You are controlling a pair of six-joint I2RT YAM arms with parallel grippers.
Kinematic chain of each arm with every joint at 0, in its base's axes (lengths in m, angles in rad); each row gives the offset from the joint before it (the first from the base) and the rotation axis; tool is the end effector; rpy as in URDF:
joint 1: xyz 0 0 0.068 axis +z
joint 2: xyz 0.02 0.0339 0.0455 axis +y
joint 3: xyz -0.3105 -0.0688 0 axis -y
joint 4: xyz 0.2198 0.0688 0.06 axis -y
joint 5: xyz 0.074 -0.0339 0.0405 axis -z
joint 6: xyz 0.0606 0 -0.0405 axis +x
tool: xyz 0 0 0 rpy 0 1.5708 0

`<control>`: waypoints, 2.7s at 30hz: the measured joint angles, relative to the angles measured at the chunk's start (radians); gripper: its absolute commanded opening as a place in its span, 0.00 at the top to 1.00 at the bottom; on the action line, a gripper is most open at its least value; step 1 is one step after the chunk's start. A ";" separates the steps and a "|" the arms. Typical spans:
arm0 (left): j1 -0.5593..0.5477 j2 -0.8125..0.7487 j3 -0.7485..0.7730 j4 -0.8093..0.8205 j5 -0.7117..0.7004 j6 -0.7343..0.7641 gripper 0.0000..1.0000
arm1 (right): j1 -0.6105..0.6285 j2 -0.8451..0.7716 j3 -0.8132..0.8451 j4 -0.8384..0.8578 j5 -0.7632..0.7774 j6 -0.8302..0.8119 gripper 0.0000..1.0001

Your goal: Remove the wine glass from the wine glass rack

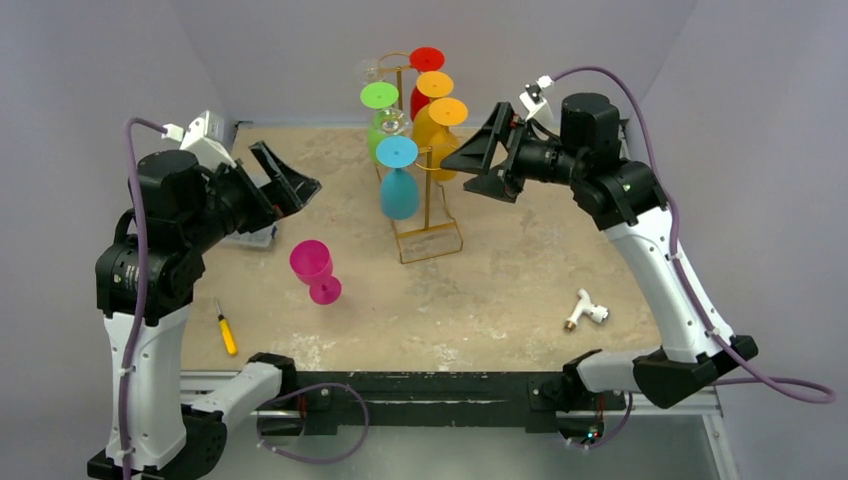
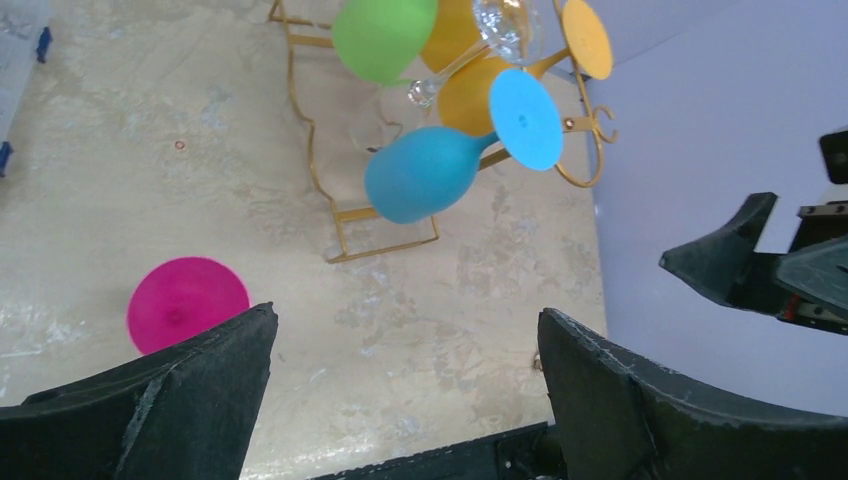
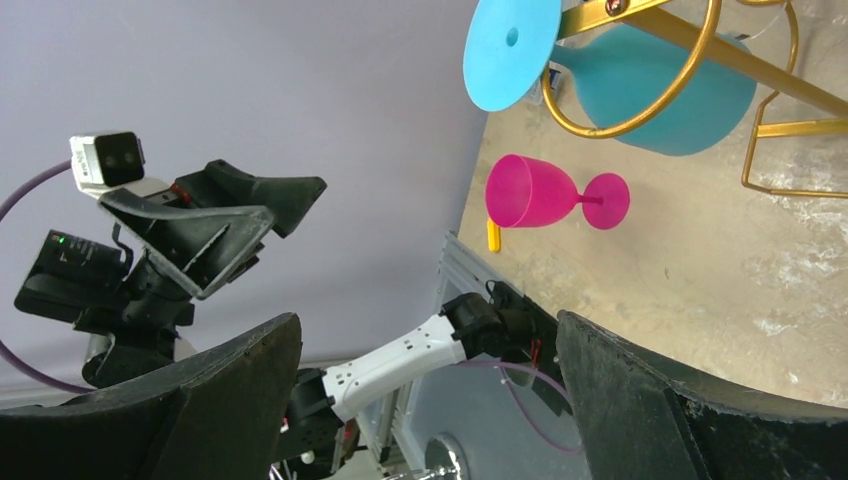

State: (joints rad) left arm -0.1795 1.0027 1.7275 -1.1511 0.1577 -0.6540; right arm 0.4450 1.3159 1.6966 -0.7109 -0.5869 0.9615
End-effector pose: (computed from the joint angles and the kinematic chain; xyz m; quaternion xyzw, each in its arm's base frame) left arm 0.0963 -0.0271 0.5105 -0.1555 0.8246 -0.2791 0.4668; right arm 0.2033 0.1341 0.5110 0.0364 0.7960 0.5394 0.2722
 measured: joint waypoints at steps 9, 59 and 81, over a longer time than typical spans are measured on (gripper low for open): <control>0.000 -0.016 0.024 0.079 0.057 -0.039 0.00 | -0.010 0.082 0.122 -0.013 -0.006 -0.009 0.02; 0.000 -0.149 0.042 0.024 0.061 -0.042 0.01 | -0.322 0.465 0.232 0.401 -0.217 0.181 0.36; 0.000 -0.190 0.042 0.005 0.024 -0.043 0.01 | -0.354 0.491 0.156 0.423 -0.225 0.137 0.41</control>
State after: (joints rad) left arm -0.1795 0.8124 1.7695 -1.1461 0.1814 -0.6971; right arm 0.0906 1.8069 1.8530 -0.2882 -0.8116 1.0985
